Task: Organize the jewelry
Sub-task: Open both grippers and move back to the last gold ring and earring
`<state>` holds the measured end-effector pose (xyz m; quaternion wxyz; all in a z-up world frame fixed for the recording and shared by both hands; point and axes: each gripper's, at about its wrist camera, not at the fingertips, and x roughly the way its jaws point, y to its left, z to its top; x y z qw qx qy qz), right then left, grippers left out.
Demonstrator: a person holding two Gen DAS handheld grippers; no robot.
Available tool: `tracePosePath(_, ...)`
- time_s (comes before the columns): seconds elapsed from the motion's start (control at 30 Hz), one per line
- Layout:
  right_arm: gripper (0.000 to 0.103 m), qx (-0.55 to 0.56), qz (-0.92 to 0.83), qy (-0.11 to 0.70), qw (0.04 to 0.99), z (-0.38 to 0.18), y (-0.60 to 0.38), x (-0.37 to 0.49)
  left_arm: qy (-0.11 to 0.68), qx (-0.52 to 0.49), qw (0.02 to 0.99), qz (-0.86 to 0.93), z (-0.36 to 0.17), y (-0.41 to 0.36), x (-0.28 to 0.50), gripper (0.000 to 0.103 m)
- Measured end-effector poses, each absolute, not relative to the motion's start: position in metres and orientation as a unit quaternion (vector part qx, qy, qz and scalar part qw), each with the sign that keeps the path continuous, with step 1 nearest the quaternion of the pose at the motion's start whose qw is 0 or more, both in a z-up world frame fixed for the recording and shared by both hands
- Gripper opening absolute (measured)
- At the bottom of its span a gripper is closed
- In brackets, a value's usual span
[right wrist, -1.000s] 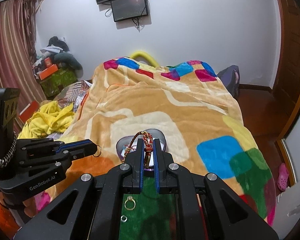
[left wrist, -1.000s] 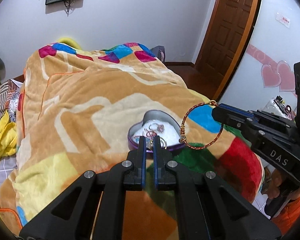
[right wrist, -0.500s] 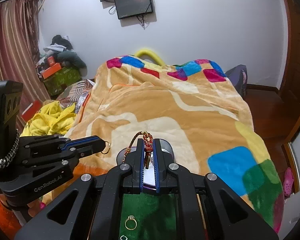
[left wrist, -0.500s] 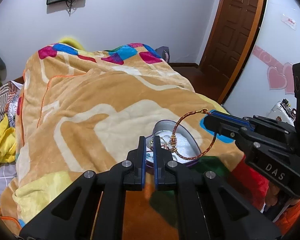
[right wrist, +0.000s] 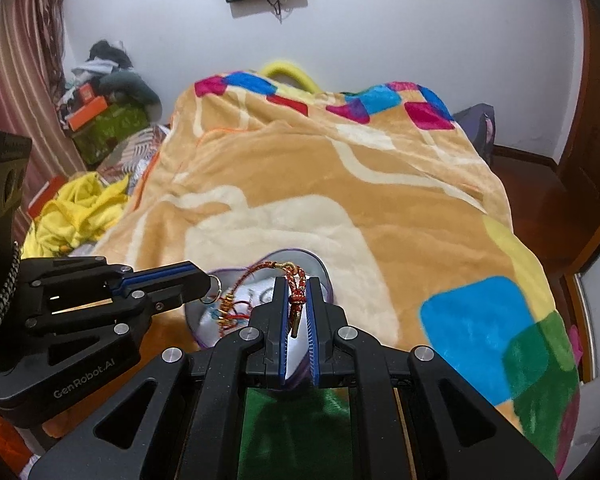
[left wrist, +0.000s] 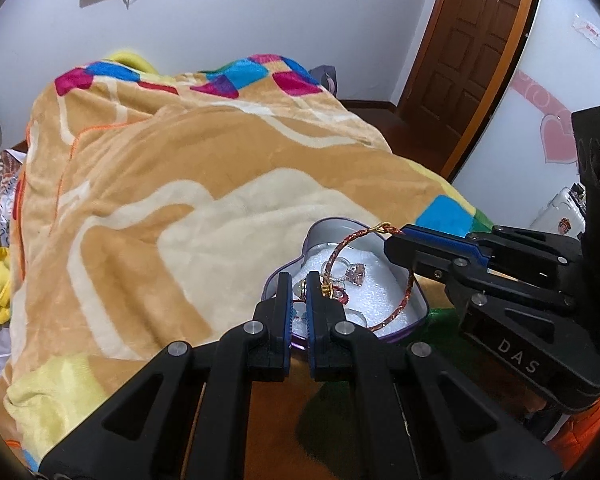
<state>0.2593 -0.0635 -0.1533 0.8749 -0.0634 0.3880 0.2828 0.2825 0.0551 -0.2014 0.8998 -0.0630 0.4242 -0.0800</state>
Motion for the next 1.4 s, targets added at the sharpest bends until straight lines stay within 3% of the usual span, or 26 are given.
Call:
tracePosePath(0.53,0.01,-0.095,0.281,0.413,0.861,-0.158,-0.058,0.262,0.433,-0.077,0.894,-0.09,-0.2,0.059,0.281,0.005)
tracePosePath(0.7,0.03,-0.099,0.271,0.404,0.868,-0.149,-0.06,0.255,0.424,-0.071,0.899,-0.083,-0.19,0.06,0.271,0.008)
tracePosePath(0.8,0.036,-0.098,0.268,0.394,0.873,-0.141,-0.062,0.249,0.416,-0.069,0.903,-0.079,-0.182,0.061,0.262,0.011)
tracePosePath(1.03,0.036,-0.101,0.263,0.378,0.882,-0.123,-0.065,0.23,0.396,-0.052,0.914,-0.073,-0.159,0.062,0.236,0.02)
tracePosePath(1.33,0.037,-0.094,0.259,0.366,0.889,-0.108,-0.071,0.198,0.381,-0.036,0.921,-0.074,-0.141,0.058,0.199,0.021)
tracePosePath(1.4,0.037,-0.093,0.26,0.365,0.889,-0.106,-0.072,0.192,0.38,-0.035,0.921,-0.075,-0.141,0.057,0.191,0.026)
